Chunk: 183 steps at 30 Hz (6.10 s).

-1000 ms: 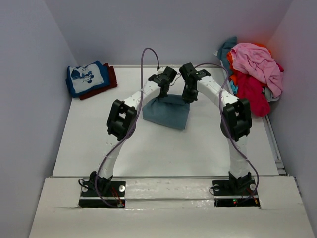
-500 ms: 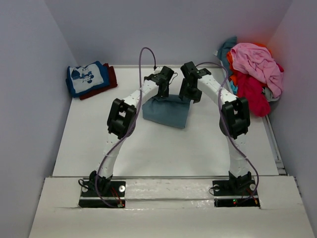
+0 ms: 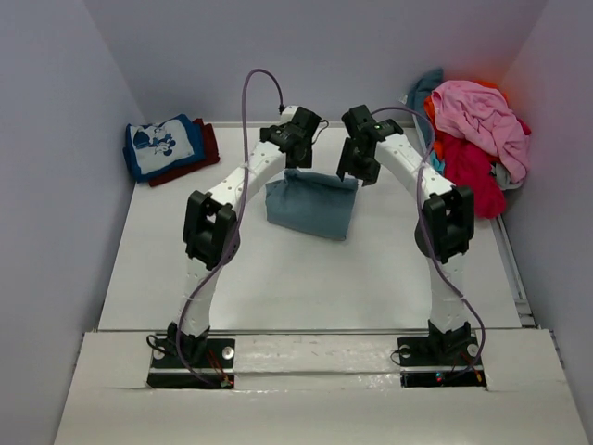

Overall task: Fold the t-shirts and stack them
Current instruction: Fold the long partially folded tshirt into a neat square, then put the neatly folded tshirt into the corner of the board with the left arm

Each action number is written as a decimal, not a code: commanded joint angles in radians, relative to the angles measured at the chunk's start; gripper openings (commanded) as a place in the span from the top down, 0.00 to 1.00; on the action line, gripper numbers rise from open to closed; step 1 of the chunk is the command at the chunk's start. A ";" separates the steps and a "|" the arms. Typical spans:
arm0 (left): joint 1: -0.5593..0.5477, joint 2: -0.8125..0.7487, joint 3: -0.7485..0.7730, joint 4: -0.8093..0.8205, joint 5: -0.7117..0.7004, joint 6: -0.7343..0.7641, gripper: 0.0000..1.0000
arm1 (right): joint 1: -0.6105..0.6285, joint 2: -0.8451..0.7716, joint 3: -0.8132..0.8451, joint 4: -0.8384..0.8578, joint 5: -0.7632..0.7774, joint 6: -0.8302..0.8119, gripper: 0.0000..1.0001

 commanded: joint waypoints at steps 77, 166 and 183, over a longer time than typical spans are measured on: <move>0.121 -0.065 -0.508 0.120 0.333 -0.049 0.01 | 0.006 0.057 0.031 -0.083 -0.277 -0.117 0.38; 0.233 -0.196 -0.703 0.148 0.715 -0.075 0.04 | 0.015 0.130 -0.232 0.013 -0.317 -0.092 0.49; 0.244 -0.274 -0.791 0.425 1.297 -0.081 0.01 | 0.015 0.141 -0.229 0.010 -0.317 -0.094 0.49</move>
